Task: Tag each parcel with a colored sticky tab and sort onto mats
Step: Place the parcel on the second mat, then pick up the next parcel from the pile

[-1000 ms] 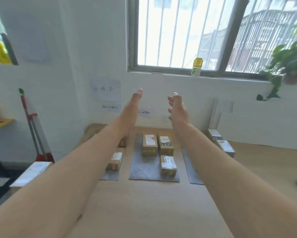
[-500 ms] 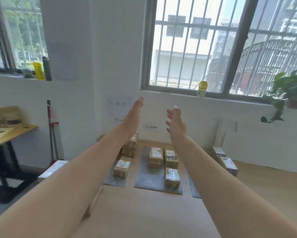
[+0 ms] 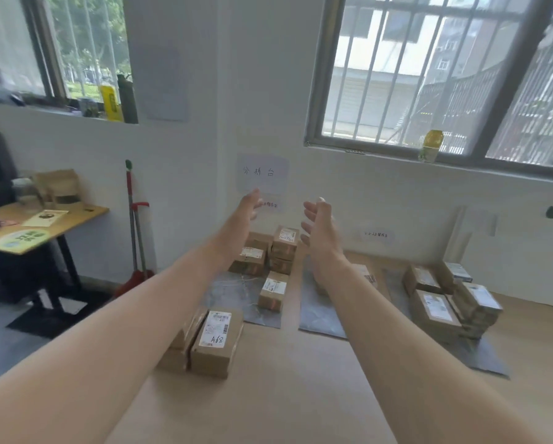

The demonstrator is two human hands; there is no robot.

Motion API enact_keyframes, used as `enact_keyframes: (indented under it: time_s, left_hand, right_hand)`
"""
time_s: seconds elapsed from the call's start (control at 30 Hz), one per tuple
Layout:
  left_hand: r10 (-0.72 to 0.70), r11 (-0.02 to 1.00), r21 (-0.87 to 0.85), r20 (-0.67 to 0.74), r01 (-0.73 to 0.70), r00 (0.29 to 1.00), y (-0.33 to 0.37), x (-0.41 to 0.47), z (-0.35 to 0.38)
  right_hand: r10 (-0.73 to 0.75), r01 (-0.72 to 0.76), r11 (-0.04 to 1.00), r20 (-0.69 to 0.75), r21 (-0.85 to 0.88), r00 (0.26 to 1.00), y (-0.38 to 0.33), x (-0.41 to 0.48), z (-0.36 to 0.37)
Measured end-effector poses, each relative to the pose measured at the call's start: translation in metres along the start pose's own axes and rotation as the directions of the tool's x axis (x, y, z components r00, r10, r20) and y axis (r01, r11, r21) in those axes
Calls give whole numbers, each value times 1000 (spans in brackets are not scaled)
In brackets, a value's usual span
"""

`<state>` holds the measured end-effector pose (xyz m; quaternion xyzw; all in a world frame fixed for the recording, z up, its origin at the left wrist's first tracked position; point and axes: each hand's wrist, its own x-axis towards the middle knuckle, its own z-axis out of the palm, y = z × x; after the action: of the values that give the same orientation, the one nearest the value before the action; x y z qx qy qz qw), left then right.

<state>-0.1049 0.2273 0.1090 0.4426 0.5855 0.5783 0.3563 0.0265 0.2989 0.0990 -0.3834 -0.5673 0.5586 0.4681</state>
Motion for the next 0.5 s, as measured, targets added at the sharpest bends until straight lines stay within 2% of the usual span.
enact_keyframes:
  time_s: [0.27, 0.5]
  left_hand:
    - [-98, 993, -55, 45, 101, 994, -51, 30, -89]
    - [-233, 970, -66, 37, 235, 972, -104, 68, -100]
  right_hand:
    - [74, -76, 994, -27, -84, 997, 48, 10, 81]
    - [164, -166, 984, -29, -70, 986, 97, 40, 98]
